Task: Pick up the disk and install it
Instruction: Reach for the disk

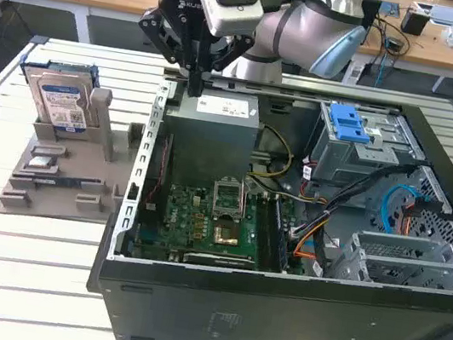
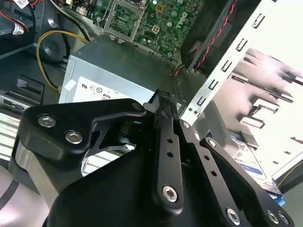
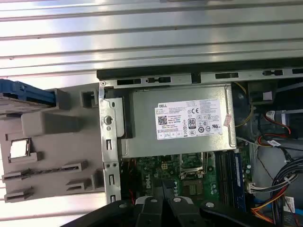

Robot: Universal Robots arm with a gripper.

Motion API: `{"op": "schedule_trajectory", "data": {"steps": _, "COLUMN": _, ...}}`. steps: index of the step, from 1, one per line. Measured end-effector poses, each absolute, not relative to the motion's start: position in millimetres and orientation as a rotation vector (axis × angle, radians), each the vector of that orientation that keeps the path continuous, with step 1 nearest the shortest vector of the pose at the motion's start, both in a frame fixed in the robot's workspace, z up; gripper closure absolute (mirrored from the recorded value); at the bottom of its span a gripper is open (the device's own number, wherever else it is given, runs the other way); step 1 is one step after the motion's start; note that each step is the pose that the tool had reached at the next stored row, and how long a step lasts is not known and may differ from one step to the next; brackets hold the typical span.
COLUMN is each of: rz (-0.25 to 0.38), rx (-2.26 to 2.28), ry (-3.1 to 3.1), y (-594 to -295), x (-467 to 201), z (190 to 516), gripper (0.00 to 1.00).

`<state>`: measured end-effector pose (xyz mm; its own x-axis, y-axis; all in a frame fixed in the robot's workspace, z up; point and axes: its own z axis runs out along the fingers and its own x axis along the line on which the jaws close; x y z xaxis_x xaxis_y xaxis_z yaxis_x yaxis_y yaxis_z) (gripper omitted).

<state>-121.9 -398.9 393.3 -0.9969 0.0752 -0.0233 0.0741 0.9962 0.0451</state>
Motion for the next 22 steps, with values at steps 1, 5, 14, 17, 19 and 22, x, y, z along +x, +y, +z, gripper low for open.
{"op": "schedule_trajectory", "data": {"steps": 1, "rz": 0.069, "rx": 0.117, "ry": 3.114, "y": -398.8, "x": -122.3, "z": 393.3, "gripper": 0.89}}
{"op": "schedule_trajectory", "data": {"steps": 5, "rz": 0.069, "rx": 0.117, "ry": 3.114, "y": -398.9, "x": -136.4, "z": 393.3, "gripper": 0.89}}
{"op": "schedule_trajectory", "data": {"steps": 14, "rz": 0.069, "rx": 0.117, "ry": 3.114, "y": -398.9, "x": -157.8, "z": 393.3, "gripper": 0.89}}
{"op": "schedule_trajectory", "data": {"steps": 17, "rz": 0.069, "rx": 0.117, "ry": 3.114, "y": -398.8, "x": -166.5, "z": 393.3, "gripper": 0.89}}
{"op": "schedule_trajectory", "data": {"steps": 19, "rz": 0.069, "rx": 0.117, "ry": 3.114, "y": -398.8, "x": -175.1, "z": 393.3, "gripper": 0.89}}
{"op": "schedule_trajectory", "data": {"steps": 22, "rz": 0.069, "rx": 0.116, "ry": 3.114, "y": -398.8, "x": -189.8, "z": 393.3, "gripper": 0.89}}
